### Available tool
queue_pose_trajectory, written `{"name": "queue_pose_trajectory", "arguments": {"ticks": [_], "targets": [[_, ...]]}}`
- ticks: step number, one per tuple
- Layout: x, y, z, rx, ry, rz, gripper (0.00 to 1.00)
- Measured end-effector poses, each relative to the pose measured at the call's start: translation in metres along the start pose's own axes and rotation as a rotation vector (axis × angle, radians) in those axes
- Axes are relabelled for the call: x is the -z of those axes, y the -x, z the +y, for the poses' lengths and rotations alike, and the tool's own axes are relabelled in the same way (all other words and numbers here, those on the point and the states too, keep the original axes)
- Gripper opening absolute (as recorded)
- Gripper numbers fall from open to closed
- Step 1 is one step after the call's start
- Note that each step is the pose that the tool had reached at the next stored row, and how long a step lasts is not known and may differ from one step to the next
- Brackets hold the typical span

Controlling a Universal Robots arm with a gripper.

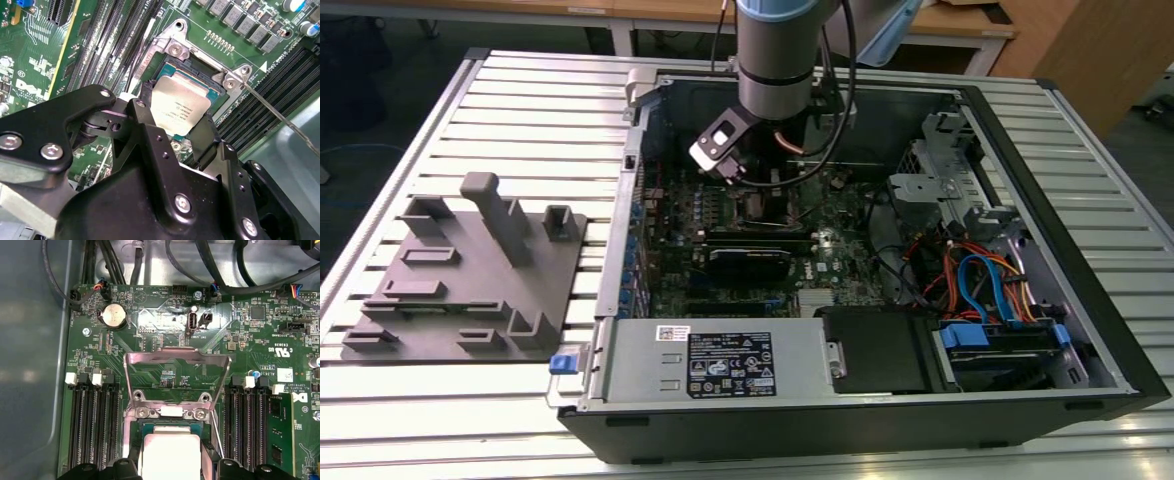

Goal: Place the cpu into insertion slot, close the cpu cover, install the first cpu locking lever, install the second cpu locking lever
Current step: 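Place the cpu into insertion slot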

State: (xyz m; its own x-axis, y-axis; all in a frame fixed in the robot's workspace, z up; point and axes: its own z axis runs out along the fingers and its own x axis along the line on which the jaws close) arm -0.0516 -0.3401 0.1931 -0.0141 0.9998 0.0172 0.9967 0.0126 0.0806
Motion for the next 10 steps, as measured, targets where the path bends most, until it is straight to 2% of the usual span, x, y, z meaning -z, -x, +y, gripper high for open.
{"name": "queue_pose_trajectory", "arguments": {"ticks": [10], "targets": [[0.0002, 0.0000, -0.0008, -0.009, 0.0001, -0.0006, 0.54]]}}
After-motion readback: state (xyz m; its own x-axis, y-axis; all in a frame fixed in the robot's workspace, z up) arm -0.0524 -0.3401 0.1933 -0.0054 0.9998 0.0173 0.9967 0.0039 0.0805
